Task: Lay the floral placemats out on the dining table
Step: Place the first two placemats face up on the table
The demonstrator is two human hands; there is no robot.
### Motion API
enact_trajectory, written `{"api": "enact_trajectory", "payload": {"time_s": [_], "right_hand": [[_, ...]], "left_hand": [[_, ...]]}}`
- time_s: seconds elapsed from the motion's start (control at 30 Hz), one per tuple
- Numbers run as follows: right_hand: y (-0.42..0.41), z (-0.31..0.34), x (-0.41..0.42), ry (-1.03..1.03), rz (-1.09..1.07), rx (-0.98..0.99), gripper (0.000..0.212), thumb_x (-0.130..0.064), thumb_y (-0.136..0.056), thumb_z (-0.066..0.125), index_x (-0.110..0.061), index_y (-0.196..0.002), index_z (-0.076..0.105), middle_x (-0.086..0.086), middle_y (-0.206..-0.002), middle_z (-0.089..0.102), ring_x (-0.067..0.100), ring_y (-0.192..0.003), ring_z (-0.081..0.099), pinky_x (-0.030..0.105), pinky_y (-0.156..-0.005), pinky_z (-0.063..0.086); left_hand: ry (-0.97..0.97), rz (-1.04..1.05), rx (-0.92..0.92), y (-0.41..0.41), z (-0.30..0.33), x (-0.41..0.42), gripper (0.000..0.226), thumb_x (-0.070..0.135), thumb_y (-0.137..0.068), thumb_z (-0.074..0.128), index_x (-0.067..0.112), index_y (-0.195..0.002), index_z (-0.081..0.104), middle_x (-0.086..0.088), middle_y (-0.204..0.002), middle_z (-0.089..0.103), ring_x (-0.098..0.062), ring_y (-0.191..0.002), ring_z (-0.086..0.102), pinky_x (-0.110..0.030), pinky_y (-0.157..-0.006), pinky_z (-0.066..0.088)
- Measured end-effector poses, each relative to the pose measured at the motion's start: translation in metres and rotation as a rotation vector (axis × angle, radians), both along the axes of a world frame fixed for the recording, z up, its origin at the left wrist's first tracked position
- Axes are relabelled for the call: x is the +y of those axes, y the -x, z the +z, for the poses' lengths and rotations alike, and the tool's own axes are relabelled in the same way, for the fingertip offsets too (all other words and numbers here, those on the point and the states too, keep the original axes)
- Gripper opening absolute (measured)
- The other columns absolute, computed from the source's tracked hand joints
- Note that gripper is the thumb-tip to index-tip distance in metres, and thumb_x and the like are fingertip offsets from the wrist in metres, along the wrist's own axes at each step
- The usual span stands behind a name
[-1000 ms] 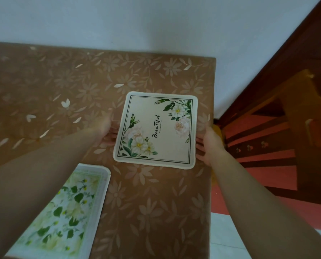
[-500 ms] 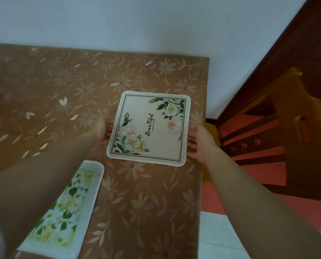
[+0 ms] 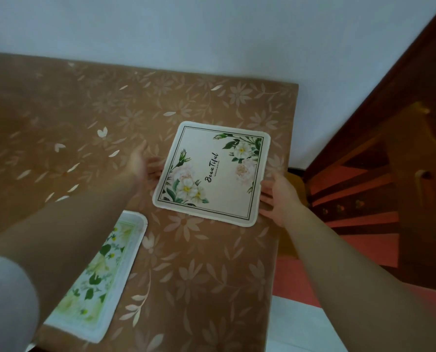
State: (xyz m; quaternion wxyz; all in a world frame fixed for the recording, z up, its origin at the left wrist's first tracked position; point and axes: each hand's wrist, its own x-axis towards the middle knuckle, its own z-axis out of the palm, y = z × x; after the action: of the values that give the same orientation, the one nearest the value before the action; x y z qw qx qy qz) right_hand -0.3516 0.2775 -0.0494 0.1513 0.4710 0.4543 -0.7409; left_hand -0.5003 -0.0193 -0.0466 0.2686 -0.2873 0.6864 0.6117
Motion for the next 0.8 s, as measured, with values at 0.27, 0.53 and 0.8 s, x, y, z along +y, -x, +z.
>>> {"api": "enact_trajectory", "payload": {"time_s": [0.27,0.53,0.8], "right_hand": [[-0.003,0.025,-0.012,-0.058,0.082,-0.008,0.036,-0.045,-0.1,0.057,-0.021,-0.125,0.066,0.001,-0.111,0.073,0.023,-0.101,0.067,0.045,-0.093,0.053],[-0.013,0.06,-0.089,-0.107,0.25,0.032,0.048,-0.047,-0.101,0.054,-0.018,-0.138,0.06,0.004,-0.133,0.056,0.026,-0.116,0.056,0.045,-0.095,0.046],[-0.041,0.142,-0.171,-0.037,0.374,0.246,0.032,-0.044,-0.103,0.054,-0.021,-0.123,0.064,-0.003,-0.117,0.066,0.013,-0.098,0.064,0.037,-0.077,0.051]], "left_hand": [[0.086,-0.049,-0.015,-0.03,0.032,-0.009,0.078,0.074,-0.095,0.033,0.009,-0.122,0.065,-0.01,-0.105,0.068,-0.025,-0.092,0.065,-0.038,-0.08,0.053],[0.09,-0.025,-0.022,-0.094,0.083,-0.022,0.07,0.074,-0.096,0.033,0.013,-0.109,0.065,-0.009,-0.11,0.069,-0.021,-0.091,0.068,-0.035,-0.078,0.054],[0.05,0.219,0.021,-0.203,0.139,-0.097,0.061,0.056,-0.104,0.036,0.007,-0.127,0.064,-0.014,-0.126,0.069,-0.031,-0.115,0.065,-0.044,-0.1,0.05]]}}
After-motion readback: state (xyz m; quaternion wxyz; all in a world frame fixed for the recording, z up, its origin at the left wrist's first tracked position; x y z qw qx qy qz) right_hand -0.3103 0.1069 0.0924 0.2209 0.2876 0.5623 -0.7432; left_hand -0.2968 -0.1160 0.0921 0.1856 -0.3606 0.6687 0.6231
